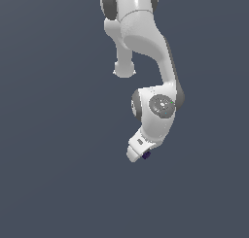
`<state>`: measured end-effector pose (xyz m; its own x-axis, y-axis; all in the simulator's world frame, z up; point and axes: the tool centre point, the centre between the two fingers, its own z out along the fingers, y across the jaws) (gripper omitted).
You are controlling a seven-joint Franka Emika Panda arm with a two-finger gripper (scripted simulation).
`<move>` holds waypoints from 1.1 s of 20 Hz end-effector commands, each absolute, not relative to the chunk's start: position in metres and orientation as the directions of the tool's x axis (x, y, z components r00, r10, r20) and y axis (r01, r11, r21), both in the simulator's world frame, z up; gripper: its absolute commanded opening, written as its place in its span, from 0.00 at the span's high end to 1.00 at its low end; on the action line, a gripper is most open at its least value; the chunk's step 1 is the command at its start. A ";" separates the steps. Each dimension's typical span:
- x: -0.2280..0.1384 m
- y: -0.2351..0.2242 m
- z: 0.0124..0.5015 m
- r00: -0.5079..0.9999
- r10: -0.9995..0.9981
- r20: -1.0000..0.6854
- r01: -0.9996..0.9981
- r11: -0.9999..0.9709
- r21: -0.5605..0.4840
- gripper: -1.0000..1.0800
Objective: Pick up the object and move it to a goal position.
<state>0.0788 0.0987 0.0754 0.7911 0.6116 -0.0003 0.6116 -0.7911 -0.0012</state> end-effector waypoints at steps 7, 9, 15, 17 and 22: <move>0.080 0.099 0.069 0.782 0.623 -0.001 0.623 -0.782 -0.001 0.04; 0.080 0.099 0.063 0.781 0.624 -0.001 0.624 -0.781 -0.001 0.04; 0.080 0.099 0.031 0.779 0.627 0.000 0.627 -0.779 0.000 0.04; 0.080 0.099 0.025 0.779 0.628 0.000 0.628 -0.779 0.000 0.04; 0.081 0.100 0.022 0.779 0.628 0.000 0.628 -0.779 0.000 0.04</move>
<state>0.0801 0.0993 0.0216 0.7787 0.6275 -0.0017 0.6275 -0.7787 -0.0009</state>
